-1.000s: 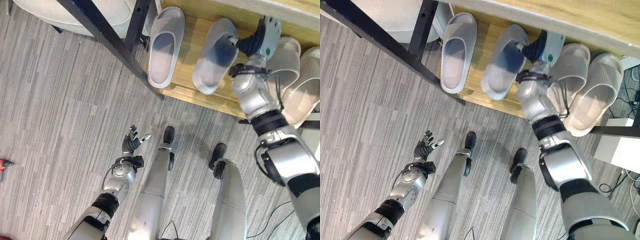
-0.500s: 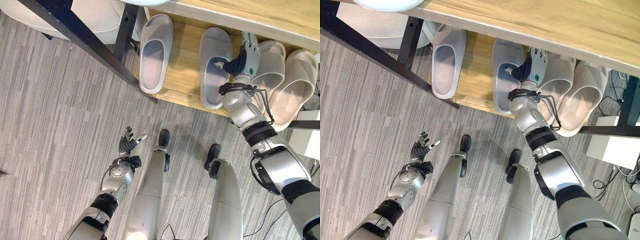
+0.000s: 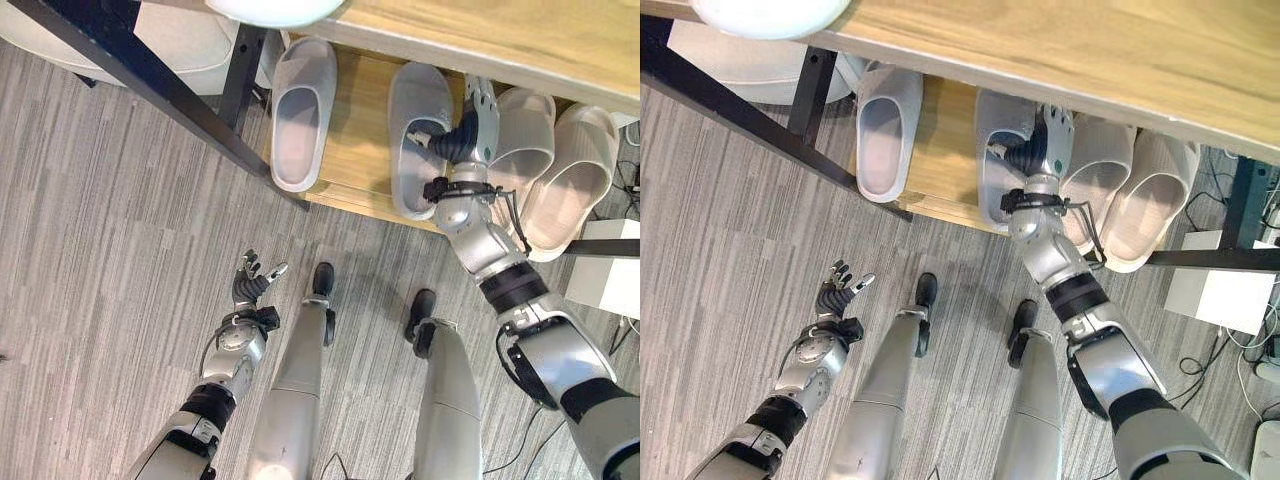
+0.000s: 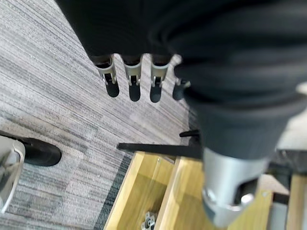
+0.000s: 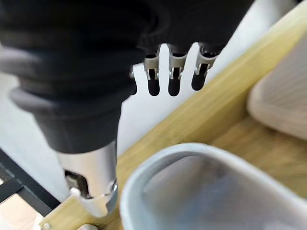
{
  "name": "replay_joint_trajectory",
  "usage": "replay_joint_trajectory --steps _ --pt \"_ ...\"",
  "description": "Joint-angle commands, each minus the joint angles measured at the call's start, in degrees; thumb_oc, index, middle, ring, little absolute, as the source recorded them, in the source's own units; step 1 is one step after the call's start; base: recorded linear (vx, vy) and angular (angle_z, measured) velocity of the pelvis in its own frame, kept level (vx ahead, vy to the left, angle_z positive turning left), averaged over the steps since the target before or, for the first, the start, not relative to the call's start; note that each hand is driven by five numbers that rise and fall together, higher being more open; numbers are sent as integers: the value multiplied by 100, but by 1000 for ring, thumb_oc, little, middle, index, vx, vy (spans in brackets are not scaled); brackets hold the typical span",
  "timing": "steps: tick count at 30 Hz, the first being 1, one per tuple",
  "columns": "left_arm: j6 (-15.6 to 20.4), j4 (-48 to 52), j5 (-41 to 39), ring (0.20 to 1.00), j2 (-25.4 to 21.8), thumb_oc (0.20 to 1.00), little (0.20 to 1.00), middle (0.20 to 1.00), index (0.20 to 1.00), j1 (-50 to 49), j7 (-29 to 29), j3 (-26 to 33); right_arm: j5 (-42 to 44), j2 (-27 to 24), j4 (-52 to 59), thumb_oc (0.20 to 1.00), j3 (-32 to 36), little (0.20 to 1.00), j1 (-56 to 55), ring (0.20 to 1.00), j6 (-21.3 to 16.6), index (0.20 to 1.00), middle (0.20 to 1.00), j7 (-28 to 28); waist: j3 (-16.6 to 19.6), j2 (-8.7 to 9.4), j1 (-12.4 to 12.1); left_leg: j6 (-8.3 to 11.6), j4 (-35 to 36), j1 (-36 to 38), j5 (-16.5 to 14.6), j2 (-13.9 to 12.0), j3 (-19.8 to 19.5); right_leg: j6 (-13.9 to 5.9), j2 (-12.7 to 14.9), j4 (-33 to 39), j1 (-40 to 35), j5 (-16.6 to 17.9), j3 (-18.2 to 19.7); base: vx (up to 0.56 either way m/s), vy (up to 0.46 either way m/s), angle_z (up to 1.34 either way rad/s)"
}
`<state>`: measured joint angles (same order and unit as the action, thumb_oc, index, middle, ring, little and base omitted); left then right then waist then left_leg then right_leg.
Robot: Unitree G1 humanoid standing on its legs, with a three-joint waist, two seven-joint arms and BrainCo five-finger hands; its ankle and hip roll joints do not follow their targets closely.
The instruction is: Arrange the slippers neatly on the shoe rack.
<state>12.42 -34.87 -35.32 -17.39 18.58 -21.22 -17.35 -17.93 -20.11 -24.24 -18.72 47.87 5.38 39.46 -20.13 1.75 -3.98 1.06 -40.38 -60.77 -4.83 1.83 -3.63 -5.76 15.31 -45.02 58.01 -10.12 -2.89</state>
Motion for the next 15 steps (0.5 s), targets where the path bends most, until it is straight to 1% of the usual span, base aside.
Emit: replay_joint_trajectory --steps 1,4,6,8,9,11,12,15 --pt "45 -256 45 1000 168 1000 1000 1000 1000 73 -161 202 26 -23 463 1000 131 1000 -213 1000 -398 1000 1000 16 92 -40 -9 -56 265 185 -426 30 -72 203 -210 103 -353 -528 -156 -7 -16 -5" --pt "33 -287 64 1000 183 1000 1000 1000 1000 114 -194 208 162 75 433 1000 162 1000 -380 1000 -464 1000 1000 6 83 -36 17 -49 248 183 -419 18 -83 211 -216 97 -356 -536 -165 -15 -17 -5" --pt "34 -354 57 1000 199 1000 1000 1000 1000 166 -208 190 311 170 217 1000 124 1000 -430 1000 -515 1000 1000 -20 78 -43 24 -40 240 174 -411 -3 -81 220 -227 94 -359 -540 -169 0 0 0" --pt "41 -404 54 1000 203 1000 1000 1000 1000 238 -229 169 459 267 -62 1000 73 1000 -385 1000 -534 1000 1000 -9 79 -56 16 -37 216 151 -413 -11 -79 219 -233 84 -340 -526 -176 -11 -6 -2" --pt "52 -503 32 1000 231 1000 1000 1000 1000 333 -236 130 692 397 -468 1000 -1 1000 -324 1000 -583 1000 1000 -22 74 -74 5 -31 195 125 -407 -14 -78 221 -241 81 -314 -515 -180 0 0 0" --pt "46 -564 39 1000 239 1000 1000 1000 1000 400 -251 109 763 427 -602 1000 -44 1000 -262 1000 -617 1000 1000 -33 72 -79 4 -26 201 116 -398 -23 -75 219 -243 96 -308 -502 -185 0 0 0" --pt "45 -675 22 1000 247 1000 1000 1000 1000 530 -267 66 863 503 -930 1000 -140 1000 -106 1000 -610 1000 1000 -47 61 -91 -14 -21 204 91 -382 -31 -81 212 -243 112 -299 -485 -198 0 0 0" --pt "58 -786 8 1000 253 1000 1000 1000 1000 665 -300 37 972 580 -1215 1000 -219 1000 97 1000 -621 1000 1000 -87 50 -103 -35 -22 203 77 -374 -34 -87 209 -244 109 -285 -484 -210 0 0 0"
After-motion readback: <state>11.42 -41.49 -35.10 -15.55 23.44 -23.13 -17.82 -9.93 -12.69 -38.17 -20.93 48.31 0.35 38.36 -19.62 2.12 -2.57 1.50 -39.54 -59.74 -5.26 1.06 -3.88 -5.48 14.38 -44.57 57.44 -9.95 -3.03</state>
